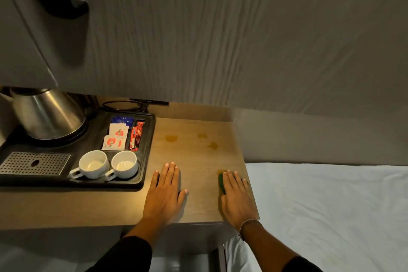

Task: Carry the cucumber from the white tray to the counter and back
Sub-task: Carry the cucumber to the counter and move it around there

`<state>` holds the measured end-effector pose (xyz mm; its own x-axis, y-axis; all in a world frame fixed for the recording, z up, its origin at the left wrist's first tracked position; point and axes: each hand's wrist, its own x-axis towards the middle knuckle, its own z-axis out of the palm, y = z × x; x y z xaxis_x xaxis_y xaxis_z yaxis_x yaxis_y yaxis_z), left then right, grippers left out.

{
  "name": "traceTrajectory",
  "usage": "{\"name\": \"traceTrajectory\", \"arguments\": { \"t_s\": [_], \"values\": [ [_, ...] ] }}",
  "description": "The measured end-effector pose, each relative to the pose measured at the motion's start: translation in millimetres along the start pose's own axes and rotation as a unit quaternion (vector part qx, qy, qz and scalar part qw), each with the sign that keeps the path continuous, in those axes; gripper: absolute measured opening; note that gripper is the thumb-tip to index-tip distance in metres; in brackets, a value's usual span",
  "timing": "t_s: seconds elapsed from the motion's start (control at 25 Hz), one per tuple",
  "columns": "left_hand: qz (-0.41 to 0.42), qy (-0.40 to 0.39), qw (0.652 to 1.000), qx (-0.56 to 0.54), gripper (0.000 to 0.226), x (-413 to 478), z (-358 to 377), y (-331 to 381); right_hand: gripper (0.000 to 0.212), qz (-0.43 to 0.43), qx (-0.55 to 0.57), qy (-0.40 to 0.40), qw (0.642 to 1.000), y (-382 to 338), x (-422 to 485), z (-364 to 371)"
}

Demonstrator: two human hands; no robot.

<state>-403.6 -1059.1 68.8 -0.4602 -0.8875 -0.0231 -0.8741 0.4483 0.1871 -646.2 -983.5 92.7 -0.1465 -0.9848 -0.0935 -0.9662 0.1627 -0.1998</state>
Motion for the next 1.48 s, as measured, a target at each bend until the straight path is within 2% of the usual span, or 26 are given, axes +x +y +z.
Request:
{"name": "traceTrajectory", "arguments": {
  "t_s": [0.16,0.32,0.52,0.6,0.72,0.8,0.92,1.0,1.12,1.2,1.28,1.32,1.4,1.48],
  "values": [
    [-0.02,-0.006,0.999,-0.032,0.08,-1,8,-4,0.076,-0.019,0.036,0.003,0.999,11,5,10],
    [-0.029,-0.001,0.999,-0.043,0.078,-4,9,-1,0.066,-0.027,0.036,0.039,0.998,19,7,22],
    [-0.034,0.028,0.997,-0.056,0.078,-5,17,-1,0.065,-0.13,0.052,0.034,0.99,58,-21,24],
    [-0.031,0.033,0.997,-0.057,0.077,-6,21,-1,0.061,-0.119,0.062,0.044,0.99,66,-5,13],
    [-0.024,0.048,0.997,-0.047,0.076,-5,23,-3,0.055,-0.078,0.098,0.046,0.991,37,38,-2],
    [-0.025,0.046,0.997,-0.049,0.076,-3,22,-4,0.055,-0.129,0.086,0.021,0.988,26,36,2],
    [-0.028,0.051,0.997,-0.055,0.075,-4,25,-4,0.058,-0.213,0.063,-0.005,0.975,60,2,11],
    [-0.03,0.054,0.996,-0.059,0.074,-3,25,-5,0.056,-0.193,0.072,0.018,0.978,72,17,7],
    [-0.026,0.06,0.996,-0.061,0.074,-2,26,-5,0.053,-0.121,0.099,0.037,0.987,41,67,-3],
    [-0.027,0.059,0.996,-0.066,0.074,-1,25,-7,0.055,-0.168,0.085,0.023,0.982,27,65,3],
    [-0.03,0.061,0.995,-0.07,0.074,-1,26,-7,0.055,-0.253,0.061,-0.007,0.965,44,39,12],
    [-0.029,0.059,0.995,-0.074,0.075,-1,27,-7,0.055,-0.268,0.057,-0.013,0.962,59,28,12],
    [-0.03,0.063,0.995,-0.076,0.075,-1,30,-7,0.055,-0.246,0.067,0.002,0.967,73,46,6],
    [-0.029,0.065,0.995,-0.072,0.076,0,30,-8,0.053,-0.168,0.094,0.029,0.981,55,93,-5]
  ]
}}
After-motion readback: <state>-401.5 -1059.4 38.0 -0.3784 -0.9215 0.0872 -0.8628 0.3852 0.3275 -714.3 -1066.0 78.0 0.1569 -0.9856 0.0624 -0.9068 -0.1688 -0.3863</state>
